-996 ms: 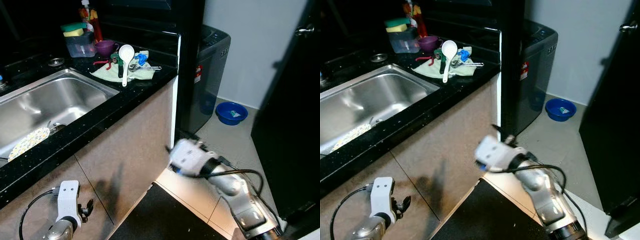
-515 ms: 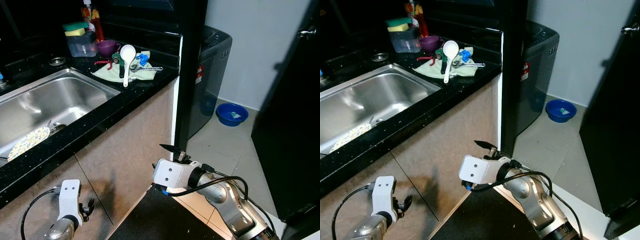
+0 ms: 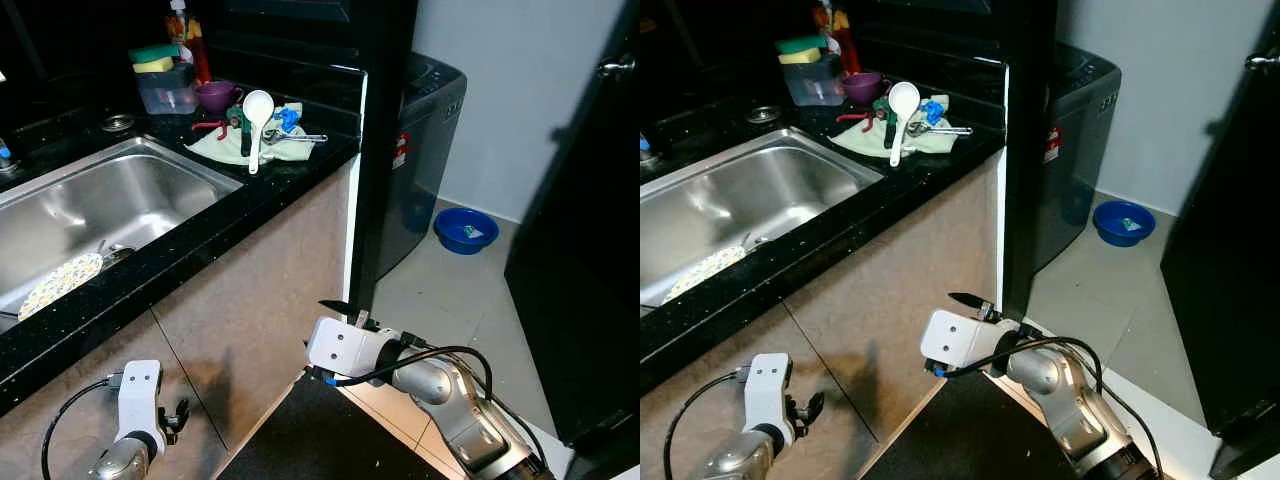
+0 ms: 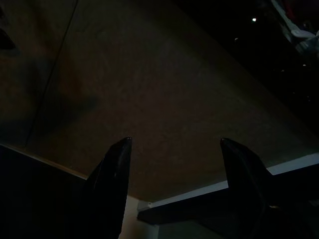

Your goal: Kitchen organization

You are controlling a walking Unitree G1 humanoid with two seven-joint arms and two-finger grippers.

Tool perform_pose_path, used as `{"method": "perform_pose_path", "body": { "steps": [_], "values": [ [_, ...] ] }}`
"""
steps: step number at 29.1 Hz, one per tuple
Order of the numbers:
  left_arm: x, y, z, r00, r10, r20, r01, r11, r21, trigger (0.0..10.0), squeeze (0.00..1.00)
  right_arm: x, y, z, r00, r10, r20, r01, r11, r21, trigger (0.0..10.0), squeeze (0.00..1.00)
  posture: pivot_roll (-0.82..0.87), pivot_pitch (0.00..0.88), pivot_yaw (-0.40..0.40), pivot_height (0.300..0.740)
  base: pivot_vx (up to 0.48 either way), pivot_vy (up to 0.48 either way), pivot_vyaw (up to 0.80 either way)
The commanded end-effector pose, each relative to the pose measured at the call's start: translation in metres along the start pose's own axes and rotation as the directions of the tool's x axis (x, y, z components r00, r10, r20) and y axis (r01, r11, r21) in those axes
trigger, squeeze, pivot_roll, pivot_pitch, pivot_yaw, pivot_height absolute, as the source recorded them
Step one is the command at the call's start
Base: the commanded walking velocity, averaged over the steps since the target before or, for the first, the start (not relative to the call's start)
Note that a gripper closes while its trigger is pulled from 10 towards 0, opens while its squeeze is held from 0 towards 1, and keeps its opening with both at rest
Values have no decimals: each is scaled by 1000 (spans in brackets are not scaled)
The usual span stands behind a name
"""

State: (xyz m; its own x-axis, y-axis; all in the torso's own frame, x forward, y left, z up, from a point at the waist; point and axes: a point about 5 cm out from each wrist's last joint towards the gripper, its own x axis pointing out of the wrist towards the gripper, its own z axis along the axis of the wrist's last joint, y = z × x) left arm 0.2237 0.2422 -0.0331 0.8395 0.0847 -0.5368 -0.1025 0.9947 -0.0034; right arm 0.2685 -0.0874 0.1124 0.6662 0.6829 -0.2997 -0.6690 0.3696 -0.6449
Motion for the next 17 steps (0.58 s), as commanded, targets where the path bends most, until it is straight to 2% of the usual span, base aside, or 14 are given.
{"method": "perform_pose_path", "body": {
  "steps": [1, 17],
  "values": [
    [-1, 0, -1, 1000, 0, 0, 0, 1000, 10, 10000, 0, 1, 0, -1, 1000, 11, -4, -11, 1000, 17, 10000, 0, -53, 0, 29, 740, 0, 0, 0],
    [0, -5, 3, 1000, 1, 23, -1, 1000, 6, 10000, 0, -1, -1, -2, 1000, 19, -6, -19, 999, 29, 10000, 0, -42, 0, 28, 740, 0, 0, 0]
  ]
}}
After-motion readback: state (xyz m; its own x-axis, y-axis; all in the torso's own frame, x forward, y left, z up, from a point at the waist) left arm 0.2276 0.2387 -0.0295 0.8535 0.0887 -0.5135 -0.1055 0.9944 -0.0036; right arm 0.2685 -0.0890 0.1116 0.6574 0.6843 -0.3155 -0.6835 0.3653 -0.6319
